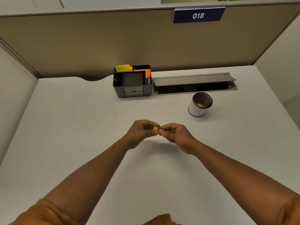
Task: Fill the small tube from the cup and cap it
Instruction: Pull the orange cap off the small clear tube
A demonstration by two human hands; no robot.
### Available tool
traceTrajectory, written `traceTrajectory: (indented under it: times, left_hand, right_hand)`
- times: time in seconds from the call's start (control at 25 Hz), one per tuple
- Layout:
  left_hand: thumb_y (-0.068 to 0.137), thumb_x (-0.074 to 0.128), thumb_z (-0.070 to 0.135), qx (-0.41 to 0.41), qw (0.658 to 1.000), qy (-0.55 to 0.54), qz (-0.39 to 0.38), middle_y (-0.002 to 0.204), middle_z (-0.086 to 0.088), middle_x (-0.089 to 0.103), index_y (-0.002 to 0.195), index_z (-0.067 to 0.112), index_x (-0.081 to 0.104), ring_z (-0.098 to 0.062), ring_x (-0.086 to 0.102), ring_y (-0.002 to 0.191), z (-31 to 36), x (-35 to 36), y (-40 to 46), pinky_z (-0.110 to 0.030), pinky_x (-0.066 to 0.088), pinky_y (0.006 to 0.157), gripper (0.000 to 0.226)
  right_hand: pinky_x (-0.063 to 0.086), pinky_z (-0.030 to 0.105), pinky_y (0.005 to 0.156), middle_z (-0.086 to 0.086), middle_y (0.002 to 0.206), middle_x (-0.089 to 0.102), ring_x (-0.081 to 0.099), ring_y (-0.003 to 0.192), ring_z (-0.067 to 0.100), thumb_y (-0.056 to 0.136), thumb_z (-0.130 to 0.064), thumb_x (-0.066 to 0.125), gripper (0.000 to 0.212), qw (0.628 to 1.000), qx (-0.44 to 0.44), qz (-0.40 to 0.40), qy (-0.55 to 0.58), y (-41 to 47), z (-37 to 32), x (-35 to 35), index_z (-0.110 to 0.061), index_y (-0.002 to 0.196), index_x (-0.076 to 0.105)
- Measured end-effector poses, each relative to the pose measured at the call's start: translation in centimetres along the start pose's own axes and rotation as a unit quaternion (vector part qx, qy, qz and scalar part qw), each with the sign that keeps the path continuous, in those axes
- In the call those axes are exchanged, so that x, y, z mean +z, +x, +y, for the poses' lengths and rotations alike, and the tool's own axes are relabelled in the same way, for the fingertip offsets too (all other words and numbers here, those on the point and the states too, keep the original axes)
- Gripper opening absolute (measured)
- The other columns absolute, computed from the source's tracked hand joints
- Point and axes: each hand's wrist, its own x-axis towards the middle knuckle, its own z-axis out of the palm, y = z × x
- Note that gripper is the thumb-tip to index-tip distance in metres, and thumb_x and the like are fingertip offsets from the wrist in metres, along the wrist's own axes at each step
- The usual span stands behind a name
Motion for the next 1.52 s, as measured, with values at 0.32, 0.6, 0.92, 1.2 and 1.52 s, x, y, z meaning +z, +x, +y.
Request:
traceTrajectory:
  times: [0.32, 0.6, 0.92, 1.2, 1.52]
  left_hand:
    - [0.08, 0.078, -0.006, 0.028, 0.998, 0.022, 0.049, 0.09, -0.007, 0.079, 0.108, -0.002, 0.074, -0.013, 0.074, 0.081, 0.5, 0.7, -0.5, -0.018, 0.056, 0.071, 0.029]
    - [0.078, 0.081, -0.005, 0.021, 0.998, 0.023, 0.056, 0.092, -0.009, 0.079, 0.107, -0.001, 0.075, -0.017, 0.075, 0.084, 0.2, 0.3, -1.1, -0.022, 0.058, 0.074, 0.03]
    - [0.088, 0.068, -0.008, -0.04, 0.983, -0.175, 0.041, 0.103, -0.015, 0.077, 0.105, 0.005, 0.072, -0.026, 0.075, 0.098, 0.3, -0.3, -1.0, -0.028, 0.061, 0.081, 0.022]
    - [0.095, 0.058, -0.007, -0.09, 0.949, -0.297, 0.059, 0.107, -0.019, 0.076, 0.111, 0.002, 0.065, -0.03, 0.075, 0.1, 0.8, 0.4, -0.6, -0.029, 0.063, 0.08, 0.02]
    - [0.098, 0.063, 0.022, -0.164, 0.975, 0.006, 0.147, 0.104, -0.011, 0.071, 0.1, 0.012, 0.068, -0.02, 0.066, 0.09, -3.0, 0.9, 0.2, -0.032, 0.053, 0.083, 0.012]
  right_hand:
    - [0.051, 0.019, 0.061, -0.005, 0.092, 0.078, 0.067, 0.075, 0.004, 0.085, -0.018, 0.079, 0.017, 0.998, -0.031, 0.038, -0.034, -0.2, -0.4, 0.4, -0.026, 0.101, 0.078]
    - [0.051, 0.026, 0.065, -0.004, 0.089, 0.077, 0.063, 0.071, 0.007, 0.084, -0.015, 0.079, 0.021, 1.0, 0.021, 0.01, -0.003, -0.4, -0.5, 0.4, -0.02, 0.105, 0.077]
    - [0.057, 0.025, 0.076, 0.006, 0.099, 0.071, 0.063, 0.084, 0.016, 0.091, 0.003, 0.066, 0.024, 0.988, 0.07, -0.01, 0.139, -0.4, -0.6, 0.4, -0.013, 0.107, 0.075]
    - [0.058, 0.024, 0.077, 0.013, 0.111, 0.067, 0.064, 0.089, 0.017, 0.096, 0.011, 0.051, 0.031, 0.965, 0.074, -0.002, 0.252, -0.1, -1.0, 0.2, -0.004, 0.113, 0.072]
    - [0.059, 0.024, 0.067, 0.02, 0.104, 0.068, 0.066, 0.076, 0.019, 0.088, 0.008, 0.066, 0.027, 0.92, 0.055, 0.093, 0.376, 0.8, -1.4, -1.0, -0.005, 0.112, 0.062]
